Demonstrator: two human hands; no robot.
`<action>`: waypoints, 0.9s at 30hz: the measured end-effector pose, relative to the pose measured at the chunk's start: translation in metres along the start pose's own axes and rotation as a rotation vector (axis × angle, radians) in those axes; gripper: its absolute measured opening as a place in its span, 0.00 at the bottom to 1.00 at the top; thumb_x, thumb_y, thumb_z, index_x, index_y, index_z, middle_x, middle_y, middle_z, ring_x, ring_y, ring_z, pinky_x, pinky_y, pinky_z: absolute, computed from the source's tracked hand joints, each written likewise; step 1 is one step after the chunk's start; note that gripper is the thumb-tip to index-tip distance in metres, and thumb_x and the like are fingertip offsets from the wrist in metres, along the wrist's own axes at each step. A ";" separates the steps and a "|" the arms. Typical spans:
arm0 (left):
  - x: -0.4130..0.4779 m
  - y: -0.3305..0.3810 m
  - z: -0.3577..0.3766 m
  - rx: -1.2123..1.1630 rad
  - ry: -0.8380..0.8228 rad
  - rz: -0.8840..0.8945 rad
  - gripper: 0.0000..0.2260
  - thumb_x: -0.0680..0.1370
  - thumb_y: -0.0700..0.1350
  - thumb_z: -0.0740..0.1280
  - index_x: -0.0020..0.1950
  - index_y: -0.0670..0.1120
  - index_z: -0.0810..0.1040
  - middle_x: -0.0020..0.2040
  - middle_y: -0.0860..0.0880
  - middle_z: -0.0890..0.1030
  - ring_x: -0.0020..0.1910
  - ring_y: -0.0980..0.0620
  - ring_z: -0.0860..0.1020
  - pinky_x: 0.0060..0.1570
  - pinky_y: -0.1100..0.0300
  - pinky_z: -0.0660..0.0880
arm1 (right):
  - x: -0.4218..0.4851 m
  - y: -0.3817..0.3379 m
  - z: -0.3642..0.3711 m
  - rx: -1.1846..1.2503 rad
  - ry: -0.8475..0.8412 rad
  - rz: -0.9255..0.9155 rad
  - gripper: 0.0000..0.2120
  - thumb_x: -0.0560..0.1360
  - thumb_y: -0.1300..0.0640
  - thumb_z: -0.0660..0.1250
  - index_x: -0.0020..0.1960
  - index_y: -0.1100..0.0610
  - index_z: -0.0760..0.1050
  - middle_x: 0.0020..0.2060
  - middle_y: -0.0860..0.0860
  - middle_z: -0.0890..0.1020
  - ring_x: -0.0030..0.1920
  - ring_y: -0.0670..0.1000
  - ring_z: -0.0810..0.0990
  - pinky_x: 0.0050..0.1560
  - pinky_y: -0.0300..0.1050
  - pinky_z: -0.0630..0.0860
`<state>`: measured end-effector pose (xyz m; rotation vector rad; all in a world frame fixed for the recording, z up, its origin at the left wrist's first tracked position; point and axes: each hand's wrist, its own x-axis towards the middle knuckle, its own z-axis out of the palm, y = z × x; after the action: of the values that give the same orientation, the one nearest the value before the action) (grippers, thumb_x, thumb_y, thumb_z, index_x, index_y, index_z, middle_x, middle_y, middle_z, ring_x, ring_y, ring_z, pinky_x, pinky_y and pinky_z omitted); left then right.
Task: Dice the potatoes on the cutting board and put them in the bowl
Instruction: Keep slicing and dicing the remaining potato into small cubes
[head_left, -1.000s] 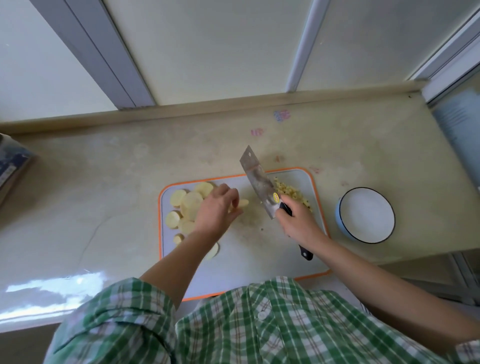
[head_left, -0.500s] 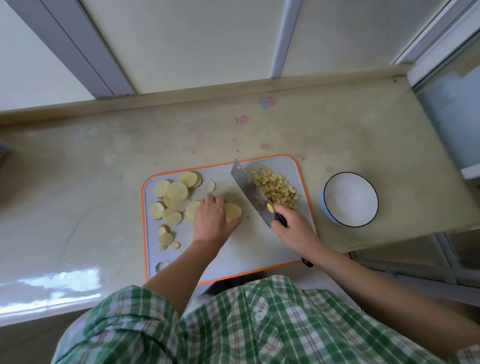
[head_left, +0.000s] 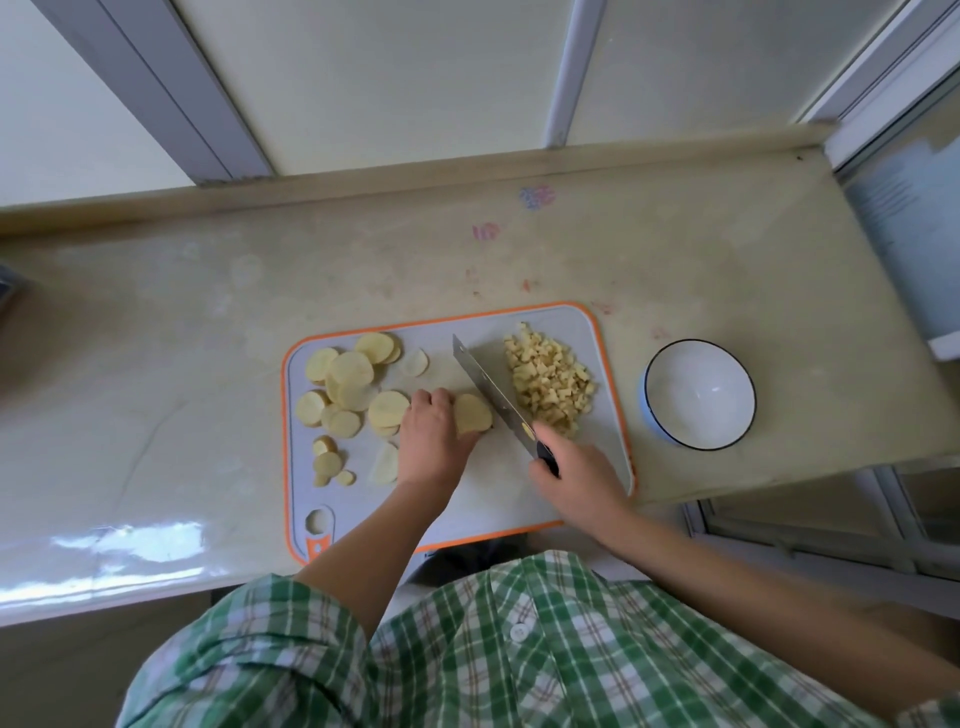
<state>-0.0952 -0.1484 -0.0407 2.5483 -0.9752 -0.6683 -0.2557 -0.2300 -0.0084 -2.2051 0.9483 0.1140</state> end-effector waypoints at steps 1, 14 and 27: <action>0.000 0.004 0.001 -0.026 -0.002 -0.013 0.22 0.72 0.48 0.74 0.61 0.42 0.73 0.56 0.42 0.73 0.53 0.42 0.74 0.51 0.55 0.68 | -0.002 0.000 0.002 -0.013 -0.010 0.000 0.10 0.76 0.59 0.60 0.56 0.59 0.72 0.30 0.57 0.72 0.32 0.58 0.72 0.31 0.50 0.62; -0.008 0.009 0.007 -0.295 0.041 -0.077 0.13 0.72 0.39 0.71 0.57 0.43 0.80 0.48 0.48 0.75 0.38 0.51 0.77 0.44 0.63 0.72 | 0.016 -0.003 -0.006 -0.183 -0.132 0.140 0.15 0.77 0.56 0.58 0.33 0.53 0.58 0.29 0.50 0.66 0.34 0.56 0.70 0.33 0.46 0.62; -0.005 0.017 0.013 -0.520 0.096 -0.401 0.07 0.71 0.44 0.73 0.39 0.51 0.76 0.35 0.53 0.80 0.37 0.49 0.81 0.42 0.51 0.80 | 0.013 -0.004 -0.022 -0.359 -0.023 -0.160 0.06 0.82 0.54 0.54 0.47 0.53 0.63 0.32 0.51 0.71 0.35 0.60 0.75 0.31 0.47 0.60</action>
<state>-0.1145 -0.1589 -0.0423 2.2801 -0.2064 -0.7749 -0.2474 -0.2505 0.0057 -2.5938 0.7813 0.2501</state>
